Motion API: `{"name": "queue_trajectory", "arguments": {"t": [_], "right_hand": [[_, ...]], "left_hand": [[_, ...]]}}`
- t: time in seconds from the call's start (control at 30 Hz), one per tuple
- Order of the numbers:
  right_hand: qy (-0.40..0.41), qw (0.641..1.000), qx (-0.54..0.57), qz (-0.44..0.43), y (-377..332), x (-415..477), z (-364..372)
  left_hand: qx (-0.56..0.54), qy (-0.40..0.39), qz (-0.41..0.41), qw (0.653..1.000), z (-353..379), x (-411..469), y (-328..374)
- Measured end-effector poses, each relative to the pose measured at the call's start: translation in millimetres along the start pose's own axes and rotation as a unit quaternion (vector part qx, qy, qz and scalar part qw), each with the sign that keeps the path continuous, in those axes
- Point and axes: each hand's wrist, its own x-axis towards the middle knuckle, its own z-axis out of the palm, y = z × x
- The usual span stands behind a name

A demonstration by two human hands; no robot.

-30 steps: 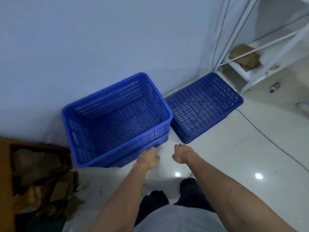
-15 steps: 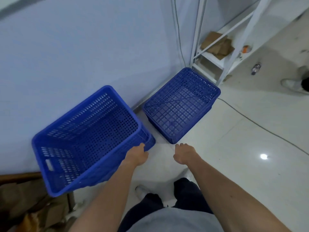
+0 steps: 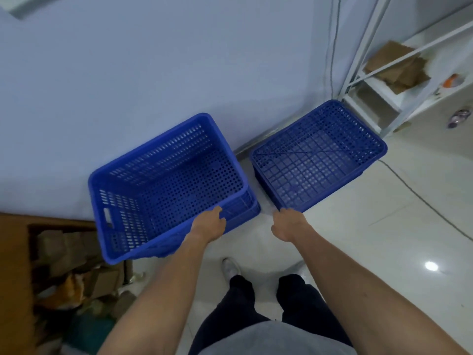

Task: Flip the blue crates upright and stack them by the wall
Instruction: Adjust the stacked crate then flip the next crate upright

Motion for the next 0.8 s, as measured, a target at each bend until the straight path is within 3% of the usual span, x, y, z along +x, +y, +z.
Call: {"name": "queue_trajectory", "arguments": {"t": [0.2,0.37,0.47,0.6,0.8], "right_hand": [[0.019,0.995,-0.085,-0.053,-54.1,52.7,-12.8],[0.111,0.972,-0.170,-0.120,-97.5,115.1,-20.2],[0.085,0.949,-0.256,-0.161,-119.7,152.9,-20.5],[-0.003,0.921,-0.360,-0.150,-133.8,187.4,-7.4],[-0.020,0.924,-0.345,-0.166,-156.2,200.9,18.8]], "left_hand": [[0.012,0.069,-0.031,0.997,2.6,0.4,-97.5],[0.056,0.026,-0.088,0.994,19.4,11.6,-200.2],[0.083,-0.018,-0.108,0.991,35.1,17.7,-252.9],[0.091,-0.041,-0.104,0.990,59.7,26.6,-296.0],[0.123,-0.033,-0.045,0.991,73.7,48.7,-331.3]]}}
